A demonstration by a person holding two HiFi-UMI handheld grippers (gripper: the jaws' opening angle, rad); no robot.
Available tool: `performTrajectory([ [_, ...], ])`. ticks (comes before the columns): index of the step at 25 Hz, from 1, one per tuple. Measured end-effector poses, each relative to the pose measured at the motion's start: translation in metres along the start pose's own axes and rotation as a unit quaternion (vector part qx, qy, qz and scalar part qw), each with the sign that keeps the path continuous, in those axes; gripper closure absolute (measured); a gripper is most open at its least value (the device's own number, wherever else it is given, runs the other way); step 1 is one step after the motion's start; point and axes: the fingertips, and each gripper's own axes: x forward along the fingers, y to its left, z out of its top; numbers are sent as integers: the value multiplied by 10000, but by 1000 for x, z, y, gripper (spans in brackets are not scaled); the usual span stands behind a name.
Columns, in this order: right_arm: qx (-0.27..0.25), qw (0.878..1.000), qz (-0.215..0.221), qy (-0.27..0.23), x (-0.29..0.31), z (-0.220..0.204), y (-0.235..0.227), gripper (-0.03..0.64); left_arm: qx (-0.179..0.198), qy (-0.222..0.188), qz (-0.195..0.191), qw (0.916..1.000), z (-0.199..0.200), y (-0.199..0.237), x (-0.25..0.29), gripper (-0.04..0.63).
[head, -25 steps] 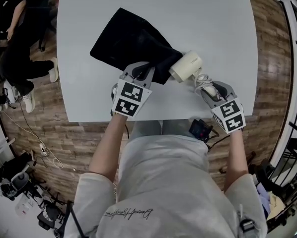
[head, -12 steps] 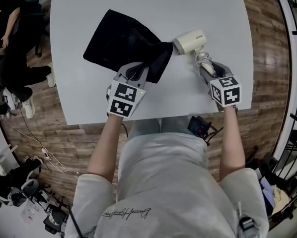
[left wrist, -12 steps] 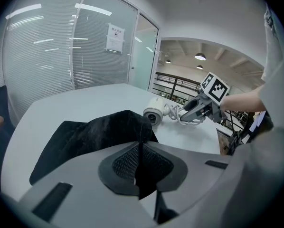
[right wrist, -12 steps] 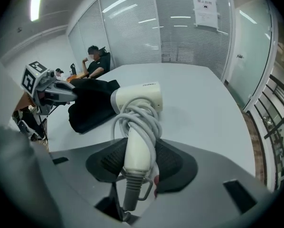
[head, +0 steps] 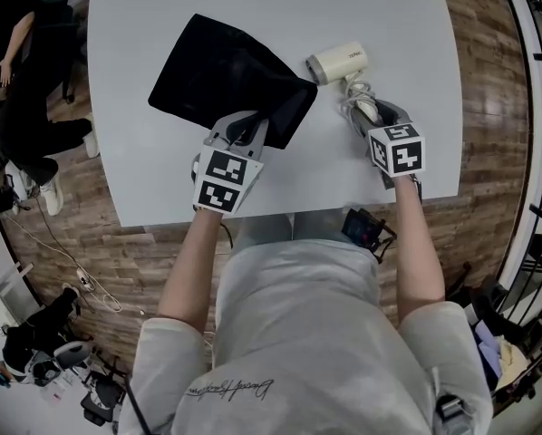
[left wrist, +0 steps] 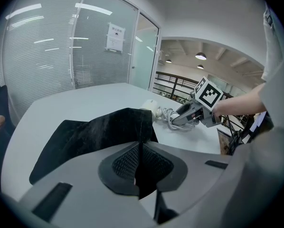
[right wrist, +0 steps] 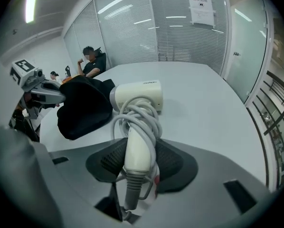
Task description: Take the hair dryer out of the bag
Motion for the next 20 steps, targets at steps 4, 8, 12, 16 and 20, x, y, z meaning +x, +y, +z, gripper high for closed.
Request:
performTrajectory([
  [4, -214, 9996, -154, 109, 6, -2, -1, 417, 2, 8, 2, 10000, -1, 0, 0, 569],
  [8, -331, 9990, -235, 204, 9, -5, 0, 416, -7, 3, -12, 10000, 0, -3, 1, 569],
  [12, -352, 9988, -230, 233, 11, -3, 0, 414, -12, -1, -8, 10000, 0, -3, 0, 569],
  [16, -307, 9990, -221, 244, 13, -3, 1, 413, -18, -19, 3, 10000, -1, -2, 0, 569],
  [20, -223, 9992, -242, 217, 12, -1, -3, 398, 11, -25, -10, 10000, 1, -4, 1, 569],
])
